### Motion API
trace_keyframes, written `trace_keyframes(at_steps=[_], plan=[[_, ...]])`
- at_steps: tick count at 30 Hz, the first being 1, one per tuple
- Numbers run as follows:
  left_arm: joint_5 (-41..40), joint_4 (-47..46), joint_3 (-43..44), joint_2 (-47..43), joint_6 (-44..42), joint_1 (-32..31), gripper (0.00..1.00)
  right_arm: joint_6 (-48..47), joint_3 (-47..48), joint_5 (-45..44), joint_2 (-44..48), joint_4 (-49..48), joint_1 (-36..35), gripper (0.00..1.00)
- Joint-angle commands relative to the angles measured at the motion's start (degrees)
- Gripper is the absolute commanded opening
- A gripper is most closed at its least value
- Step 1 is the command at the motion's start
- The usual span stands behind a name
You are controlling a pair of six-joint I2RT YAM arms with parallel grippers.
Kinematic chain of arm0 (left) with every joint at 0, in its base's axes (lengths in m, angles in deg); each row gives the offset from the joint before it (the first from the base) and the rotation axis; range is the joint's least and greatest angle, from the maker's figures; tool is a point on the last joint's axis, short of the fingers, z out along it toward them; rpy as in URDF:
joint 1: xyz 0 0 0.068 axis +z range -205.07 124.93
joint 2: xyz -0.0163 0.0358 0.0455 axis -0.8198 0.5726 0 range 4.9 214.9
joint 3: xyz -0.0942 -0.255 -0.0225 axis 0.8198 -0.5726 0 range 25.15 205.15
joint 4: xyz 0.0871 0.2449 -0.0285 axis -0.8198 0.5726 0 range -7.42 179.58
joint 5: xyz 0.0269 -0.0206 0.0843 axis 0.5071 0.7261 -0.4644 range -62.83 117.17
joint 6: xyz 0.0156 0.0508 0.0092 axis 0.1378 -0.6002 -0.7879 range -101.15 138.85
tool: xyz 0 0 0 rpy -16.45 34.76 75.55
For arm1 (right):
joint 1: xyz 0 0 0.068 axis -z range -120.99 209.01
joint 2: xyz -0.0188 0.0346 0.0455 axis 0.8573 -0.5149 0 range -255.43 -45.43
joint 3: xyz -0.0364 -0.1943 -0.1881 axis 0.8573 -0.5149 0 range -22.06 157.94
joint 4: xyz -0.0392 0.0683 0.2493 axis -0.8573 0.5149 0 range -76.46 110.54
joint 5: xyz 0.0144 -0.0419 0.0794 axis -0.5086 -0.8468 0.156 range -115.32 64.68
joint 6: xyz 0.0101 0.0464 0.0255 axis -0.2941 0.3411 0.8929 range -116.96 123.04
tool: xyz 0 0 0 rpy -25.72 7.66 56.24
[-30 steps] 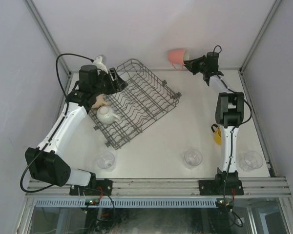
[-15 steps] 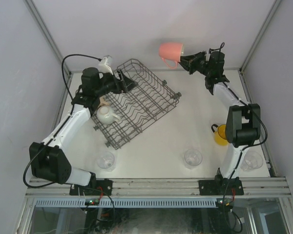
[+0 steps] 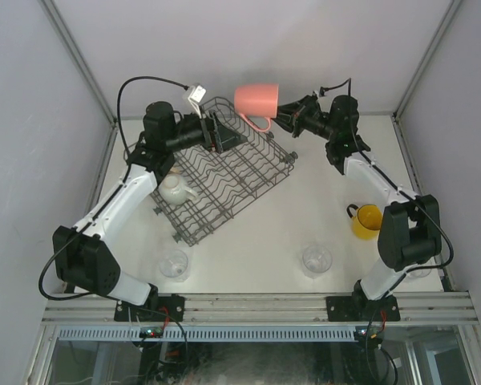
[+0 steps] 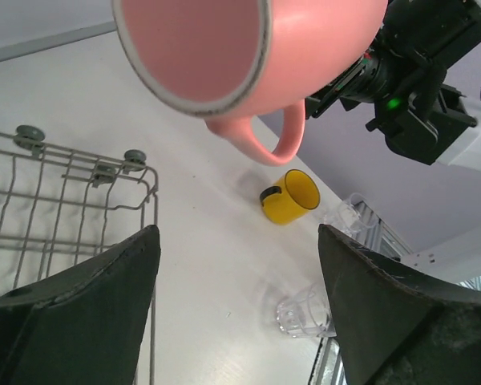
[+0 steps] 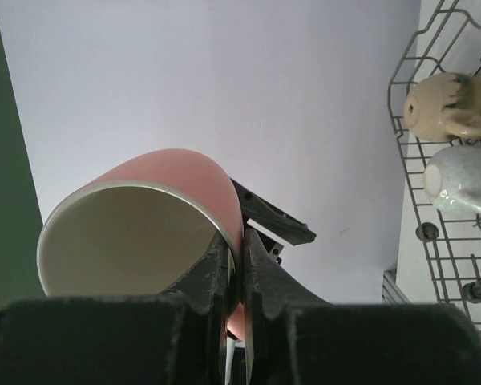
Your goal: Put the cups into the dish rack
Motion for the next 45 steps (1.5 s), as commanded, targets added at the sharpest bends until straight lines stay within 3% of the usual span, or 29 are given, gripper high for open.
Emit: trace_keyframes(at_steps=[1,7,22,39,45], plan=[[5.01,-3.0,4.43,-0.27,1.65,-1.11,0.83,2.35,-0.3,-0.27,6.18,-5.26,-1.13,0.0],[6.92,-9.91,3.81,-0.21,7.5,-2.42,0.85,2.66,-2.81,-0.98,8.57,-6.14,-3.11,0.0],[9.98,-16.79,3.87,0.33,14.77,-5.4,0.83,4.19,-3.77,-2.67,8.9,-9.32,-8.23,0.0],[8.55,-35.96,0.3,0.42,28.52,-6.19,0.64,1.21,-10.72,-8.61,11.59,-11.86,-12.08,0.0],[9.59,-37.96,-0.85,0.87,30.76,-6.76,0.52,1.44,-12.42,-10.35,11.0,-14.67,-12.93,0.0]])
